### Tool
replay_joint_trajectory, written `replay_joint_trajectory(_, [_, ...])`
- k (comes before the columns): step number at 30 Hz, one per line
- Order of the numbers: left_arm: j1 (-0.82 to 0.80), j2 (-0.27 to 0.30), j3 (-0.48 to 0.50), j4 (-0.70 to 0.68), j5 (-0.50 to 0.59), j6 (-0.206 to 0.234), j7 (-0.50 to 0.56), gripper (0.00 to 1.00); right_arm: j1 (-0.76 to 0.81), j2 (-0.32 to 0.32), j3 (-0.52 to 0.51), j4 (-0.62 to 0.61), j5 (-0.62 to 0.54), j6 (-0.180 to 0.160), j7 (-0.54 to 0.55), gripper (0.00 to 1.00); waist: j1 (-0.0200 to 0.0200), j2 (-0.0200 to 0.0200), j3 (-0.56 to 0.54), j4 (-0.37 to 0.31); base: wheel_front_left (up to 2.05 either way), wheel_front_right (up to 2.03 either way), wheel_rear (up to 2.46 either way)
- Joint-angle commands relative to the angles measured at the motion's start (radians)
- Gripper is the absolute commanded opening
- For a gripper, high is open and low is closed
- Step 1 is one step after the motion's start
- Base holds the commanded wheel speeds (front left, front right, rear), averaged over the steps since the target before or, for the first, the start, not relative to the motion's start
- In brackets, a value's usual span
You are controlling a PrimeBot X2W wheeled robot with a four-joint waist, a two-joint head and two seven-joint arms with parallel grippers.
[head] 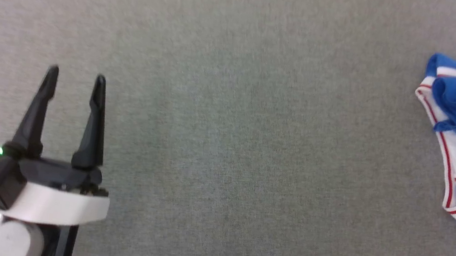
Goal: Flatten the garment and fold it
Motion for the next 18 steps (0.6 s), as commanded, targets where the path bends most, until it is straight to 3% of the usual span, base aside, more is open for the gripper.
replay_joint_trajectory(1, [0.020,-0.009,0.007,0.009,0.003,-0.009,-0.005,1.00,0.024,0.022,0.005,-0.017,0.015,-0.001,-0.015,1.00,0.0001,0.0000,-0.078,0.025,0.00,0.00,0.00])
replay_joint_trajectory(18, [0.164,-0.100,0.056,0.096,0.054,-0.042,-0.005,1.00,0.319,0.313,0.060,-0.353,0.060,-0.001,-0.207,1.00,0.0001,0.0000,-0.298,0.101,0.00,0.00,0.00])
